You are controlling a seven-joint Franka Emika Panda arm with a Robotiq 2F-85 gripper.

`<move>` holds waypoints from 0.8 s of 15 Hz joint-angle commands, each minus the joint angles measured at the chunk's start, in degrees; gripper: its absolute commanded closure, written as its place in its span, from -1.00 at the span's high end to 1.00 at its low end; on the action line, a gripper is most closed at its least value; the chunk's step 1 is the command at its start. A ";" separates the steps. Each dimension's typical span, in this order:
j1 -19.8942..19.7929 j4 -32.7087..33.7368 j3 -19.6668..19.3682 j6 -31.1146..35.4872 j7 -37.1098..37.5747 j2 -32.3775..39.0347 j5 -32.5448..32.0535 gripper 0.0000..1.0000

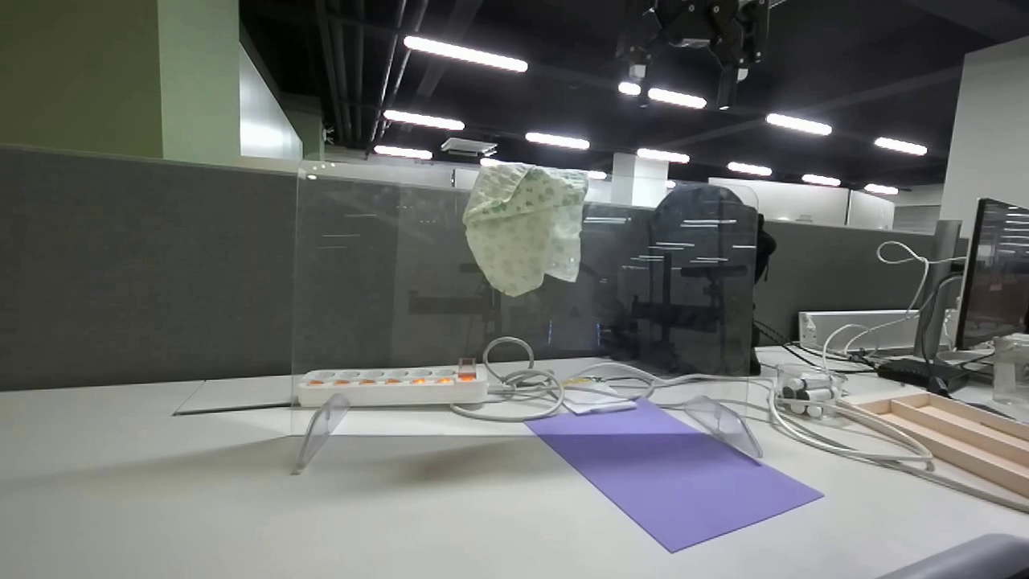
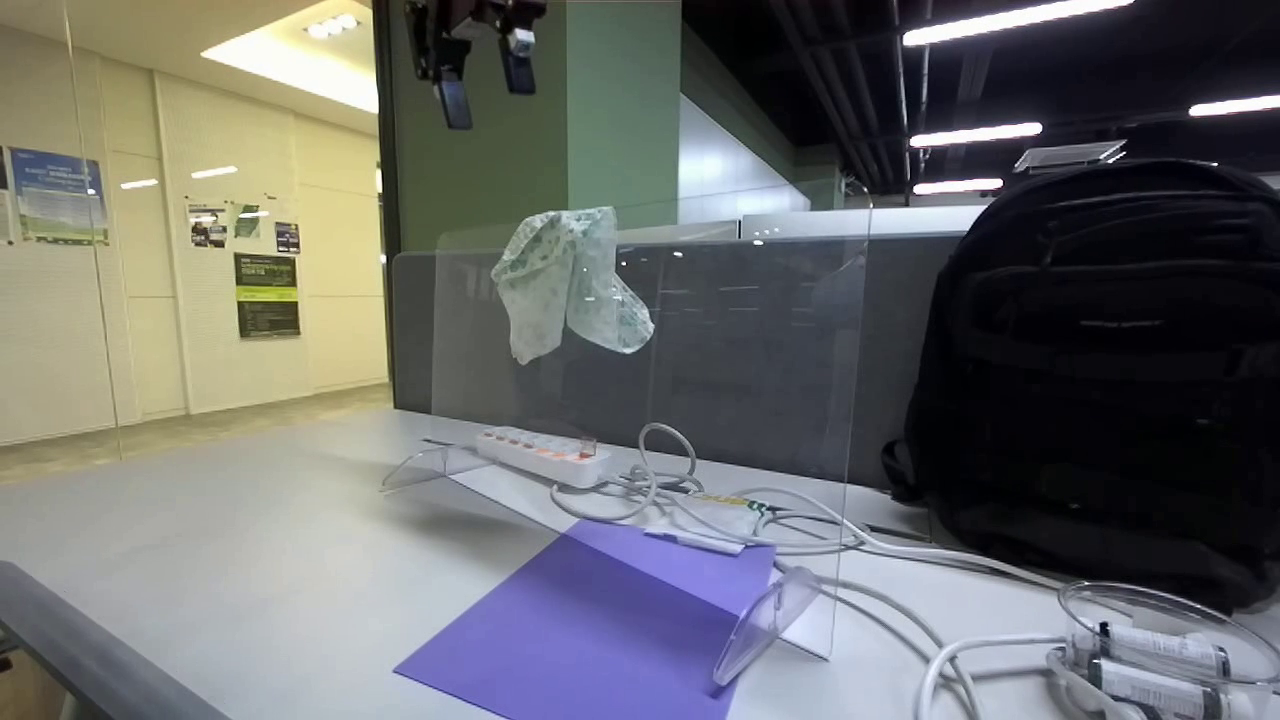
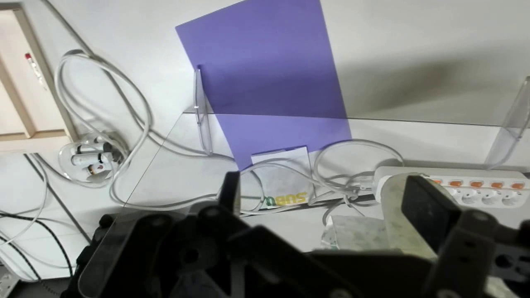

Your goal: Take the cloth off the countertop shield and put it on the table

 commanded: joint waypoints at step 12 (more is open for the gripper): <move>1.84 6.72 -0.34 0.45 1.37 8.49 -2.67 1.00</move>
